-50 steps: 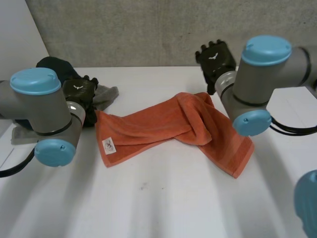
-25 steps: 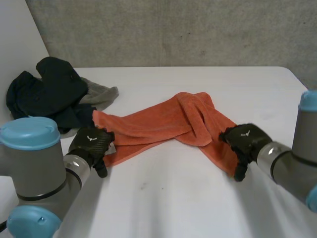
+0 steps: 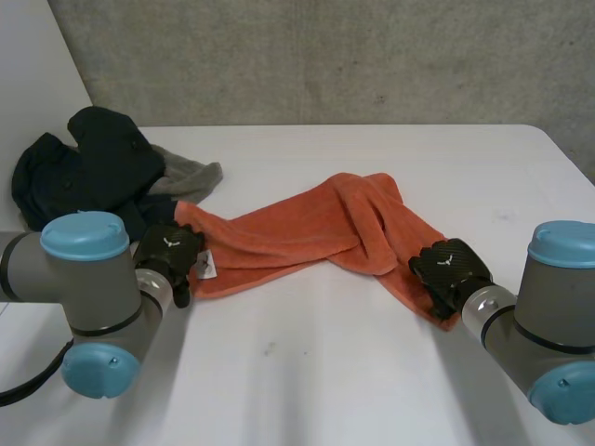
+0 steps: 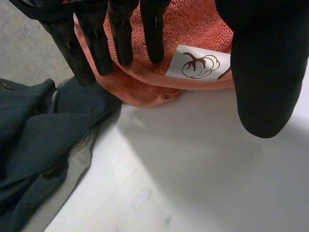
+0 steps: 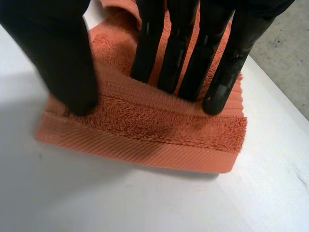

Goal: Fold the laundry.

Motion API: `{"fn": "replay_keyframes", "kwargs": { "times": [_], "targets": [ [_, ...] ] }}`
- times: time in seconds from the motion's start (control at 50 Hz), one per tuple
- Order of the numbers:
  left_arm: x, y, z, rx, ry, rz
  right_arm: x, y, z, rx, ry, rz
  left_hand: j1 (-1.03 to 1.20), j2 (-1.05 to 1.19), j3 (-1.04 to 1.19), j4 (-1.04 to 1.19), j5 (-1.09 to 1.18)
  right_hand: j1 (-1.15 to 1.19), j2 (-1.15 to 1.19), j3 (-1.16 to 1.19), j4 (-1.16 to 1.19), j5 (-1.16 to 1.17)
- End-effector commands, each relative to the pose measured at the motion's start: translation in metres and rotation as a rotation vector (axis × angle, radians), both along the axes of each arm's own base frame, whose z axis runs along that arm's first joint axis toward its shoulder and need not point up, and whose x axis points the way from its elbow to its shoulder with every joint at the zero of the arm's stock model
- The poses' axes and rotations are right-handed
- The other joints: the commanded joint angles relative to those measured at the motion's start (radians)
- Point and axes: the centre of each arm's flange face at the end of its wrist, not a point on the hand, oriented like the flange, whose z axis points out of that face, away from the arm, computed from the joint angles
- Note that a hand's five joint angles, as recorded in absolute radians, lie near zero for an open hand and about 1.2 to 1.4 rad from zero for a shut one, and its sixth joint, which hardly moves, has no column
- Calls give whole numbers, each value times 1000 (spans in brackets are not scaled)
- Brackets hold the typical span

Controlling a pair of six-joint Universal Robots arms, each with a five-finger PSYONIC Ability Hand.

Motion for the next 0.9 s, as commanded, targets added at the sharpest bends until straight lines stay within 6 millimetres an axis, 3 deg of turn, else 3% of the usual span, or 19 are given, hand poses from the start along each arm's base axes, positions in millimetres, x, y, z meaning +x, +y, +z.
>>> {"fn": "replay_keyframes", "kwargs": {
  "times": [0.02, 0.36, 0.52, 0.64, 0.72, 0.8, 0.9],
  "targets": [
    [-2, -6, 2, -18, 7, 0, -1, -5, 1, -17, 19, -10, 3, 21, 17, 26, 32, 551, 406, 419, 408, 443],
    [-10, -20, -6, -20, 26, -37, -30, -28, 16, -49, 12, -111, 76, 95, 90, 100, 105, 551, 406, 419, 408, 443],
    [-15, -22, -6, -22, 38, -72, -31, -27, 15, -44, 15, -112, 152, 171, 166, 176, 182, 551, 406, 419, 408, 443],
    [-17, -25, -12, -17, 37, -77, -31, -26, 15, -36, 15, -108, 349, 367, 363, 372, 378, 551, 406, 419, 408, 443],
    [-19, -28, -16, -12, 37, -80, -30, -24, 16, -21, 16, -107, 612, 631, 627, 636, 642, 551, 406, 419, 408, 443],
    [-19, -29, -16, -16, 35, -81, -32, -24, 16, -2, 20, -109, 1032, 1050, 1046, 1055, 1061, 551, 406, 419, 408, 443],
    [-20, -26, -3, -38, 23, -90, -32, -26, 26, 5, 30, -106, 1033, 1051, 1047, 1056, 1062, 551, 406, 419, 408, 443]
  ]
}}
